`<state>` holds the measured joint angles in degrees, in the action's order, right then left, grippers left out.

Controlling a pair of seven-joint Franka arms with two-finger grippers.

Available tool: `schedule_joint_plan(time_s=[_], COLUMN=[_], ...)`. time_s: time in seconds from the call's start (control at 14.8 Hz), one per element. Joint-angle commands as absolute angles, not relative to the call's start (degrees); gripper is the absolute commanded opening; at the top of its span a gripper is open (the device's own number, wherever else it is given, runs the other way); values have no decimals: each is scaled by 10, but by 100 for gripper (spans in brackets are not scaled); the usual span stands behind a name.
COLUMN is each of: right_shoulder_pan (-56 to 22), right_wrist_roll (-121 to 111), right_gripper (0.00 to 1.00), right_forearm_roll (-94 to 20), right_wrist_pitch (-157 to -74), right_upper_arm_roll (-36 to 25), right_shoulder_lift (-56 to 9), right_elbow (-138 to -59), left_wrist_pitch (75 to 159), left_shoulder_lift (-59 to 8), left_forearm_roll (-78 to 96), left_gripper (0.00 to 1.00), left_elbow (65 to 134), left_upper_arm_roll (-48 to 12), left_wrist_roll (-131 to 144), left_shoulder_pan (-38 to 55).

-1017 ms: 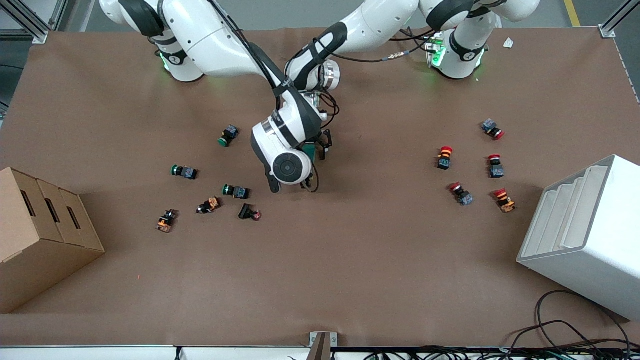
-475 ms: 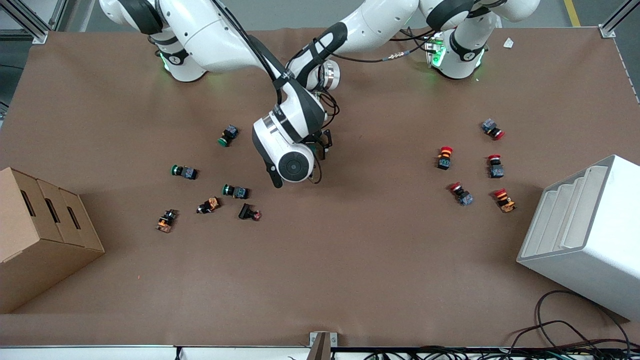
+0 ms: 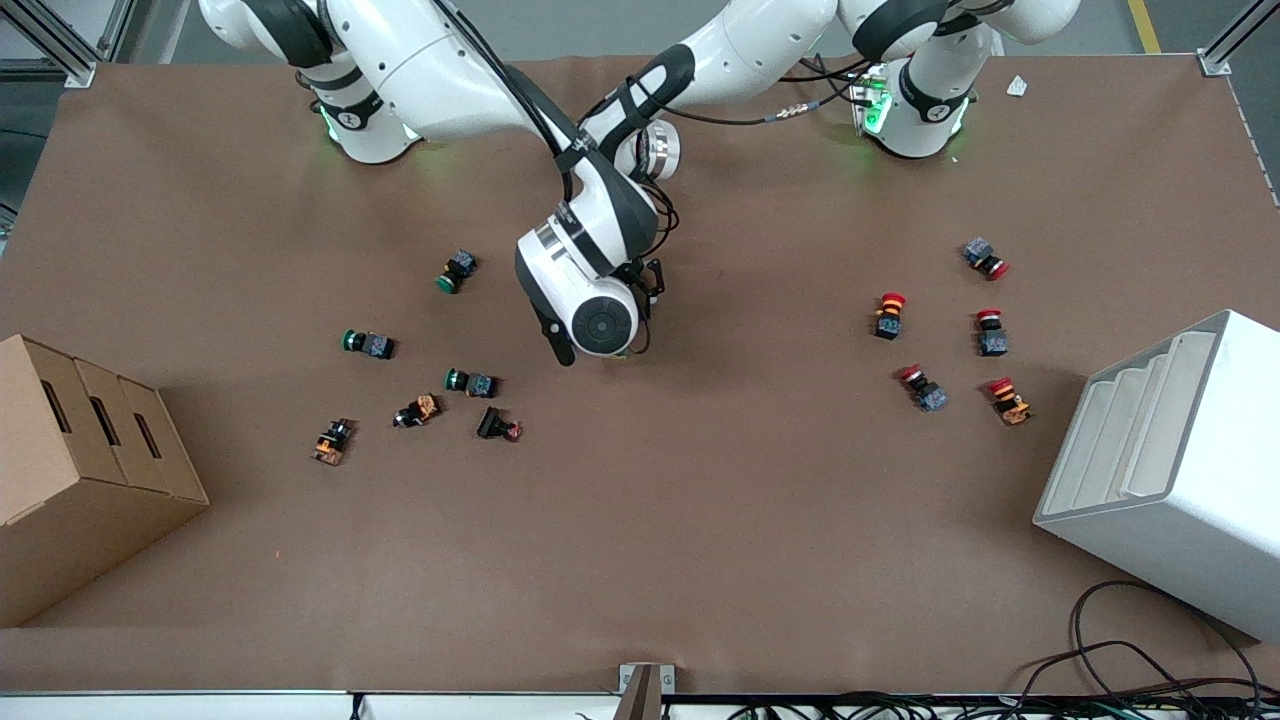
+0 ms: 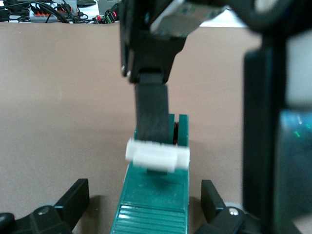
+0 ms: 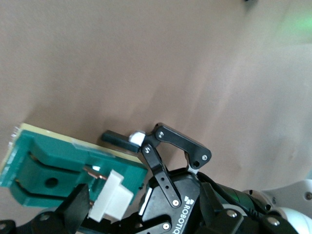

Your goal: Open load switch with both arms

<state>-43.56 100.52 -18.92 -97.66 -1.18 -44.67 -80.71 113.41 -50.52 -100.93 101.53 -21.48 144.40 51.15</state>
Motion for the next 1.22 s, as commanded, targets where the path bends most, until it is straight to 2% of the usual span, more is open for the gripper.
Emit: schedule_joint_plan(time_s=[0.0, 0.41, 0.81, 1.02, 1.15], right_shoulder_pan=[-455, -447, -363, -313, -288], right_wrist_roll=[997, 963, 814, 716, 659], right_gripper=[100, 100, 100, 100, 100], right_forearm_roll=[-192, -187, -184, -183, -172], right_wrist_pitch=[-982, -983, -982, -983, -983], right_upper_arm_roll=[-9, -11, -15, -15, -16], right_shoulder_lift=[-439, -439, -419, -403, -402], right_elbow=[-833, -834, -811, -810, -810], left_wrist_pitch=[1139, 1139, 1143, 1146, 1146], left_shoulder_lift=[-522, -523, -510, -490, -479], left_forearm_roll=[-1031, -1034, -1014, -913, -821], left_gripper=[100, 100, 99, 99, 99], left_elbow=[1004, 1003, 985, 961, 920], left_upper_arm_roll=[-210, -210, -217, -225, -231], left_wrist_roll=[1466, 1465, 1445, 1363, 1288], left_shoulder_pan=[517, 516, 512, 509, 507])
